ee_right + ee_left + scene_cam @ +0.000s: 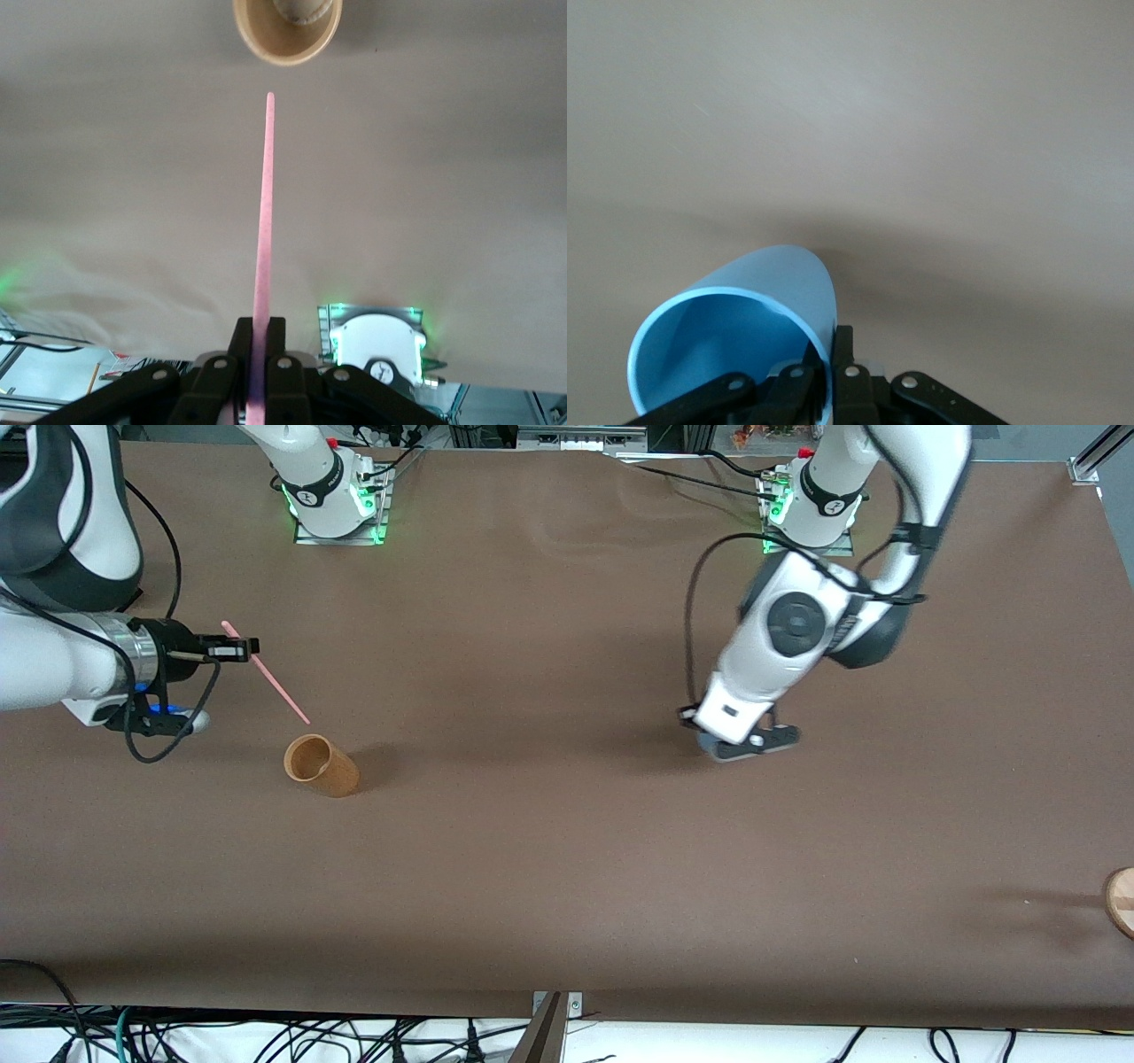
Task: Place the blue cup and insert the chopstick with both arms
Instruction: 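Carry the blue cup toward the table middle while the right gripper holds the chopstick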
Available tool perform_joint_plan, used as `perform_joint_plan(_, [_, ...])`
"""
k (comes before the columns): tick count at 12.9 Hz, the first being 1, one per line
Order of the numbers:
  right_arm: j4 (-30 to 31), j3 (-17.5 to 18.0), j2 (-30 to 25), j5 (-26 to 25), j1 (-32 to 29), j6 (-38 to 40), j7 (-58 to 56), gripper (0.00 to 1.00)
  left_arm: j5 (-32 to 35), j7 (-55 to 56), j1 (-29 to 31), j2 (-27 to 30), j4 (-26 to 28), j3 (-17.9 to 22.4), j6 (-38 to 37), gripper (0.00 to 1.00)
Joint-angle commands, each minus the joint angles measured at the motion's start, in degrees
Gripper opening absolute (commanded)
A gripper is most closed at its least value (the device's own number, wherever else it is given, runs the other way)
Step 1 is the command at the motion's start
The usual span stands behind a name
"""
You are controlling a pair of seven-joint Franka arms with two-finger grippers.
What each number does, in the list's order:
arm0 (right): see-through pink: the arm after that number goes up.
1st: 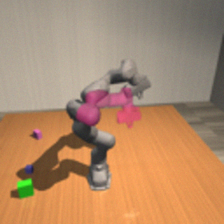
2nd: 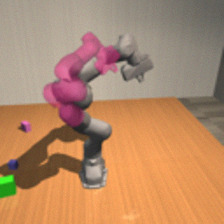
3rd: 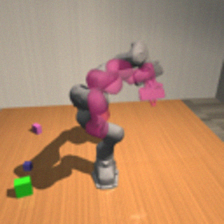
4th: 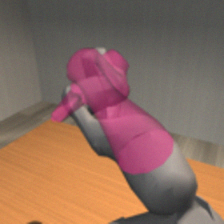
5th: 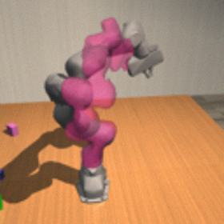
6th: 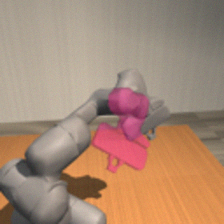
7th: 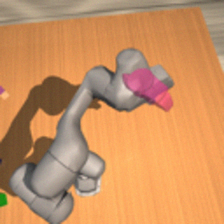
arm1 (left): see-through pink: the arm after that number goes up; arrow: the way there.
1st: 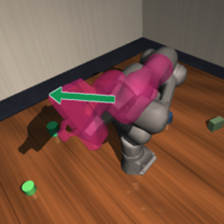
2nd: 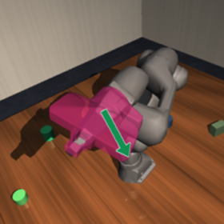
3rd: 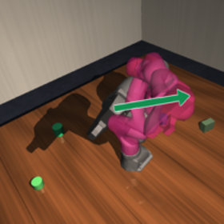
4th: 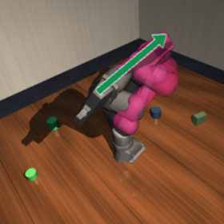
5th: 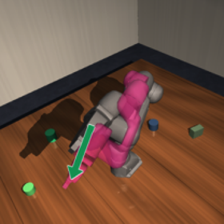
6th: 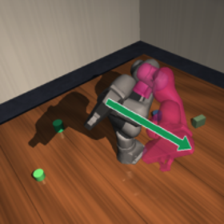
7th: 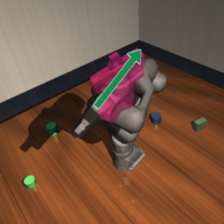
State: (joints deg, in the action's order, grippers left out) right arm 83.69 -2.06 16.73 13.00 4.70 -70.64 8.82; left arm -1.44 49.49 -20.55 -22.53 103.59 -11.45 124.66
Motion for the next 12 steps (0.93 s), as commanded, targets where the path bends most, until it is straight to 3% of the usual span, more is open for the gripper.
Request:
perform_joint_plan(1, [-5.1, 2.32, 0.5, 1.84, -0.48, 4.45, 4.96, 0.0, 1.0, 13.74, -7.46, -10.31, -13.73, 1.17, -4.34, 0.0])
perform_joint_plan(4, [-5.56, 2.68, 0.76, 6.4, 1.19, 4.02, 11.03, 0.0, 2.22, 24.31, -12.83, -18.05, -22.35, 2.13, -4.34, 0.0])
perform_joint_plan(10, [-5.64, 2.76, 4.18, 11.69, 5.06, 0.33, 20.61, 0.0, 3.99, 28.29, -14.34, -21.85, -24.39, 2.66, -3.64, 0.0])
perform_joint_plan(11, [-5.64, 3.02, 4.8, 11.78, 5.58, -0.02, 21.67, 0.0, 3.99, 28.29, -14.26, -21.85, -24.4, 2.92, -3.64, 0.13])
perform_joint_plan(12, [-5.82, 3.81, 5.41, 12.48, 5.76, -0.03, 23.42, 0.0, 3.99, 28.29, -14.26, -21.85, -24.4, 2.84, -3.64, 0.48])
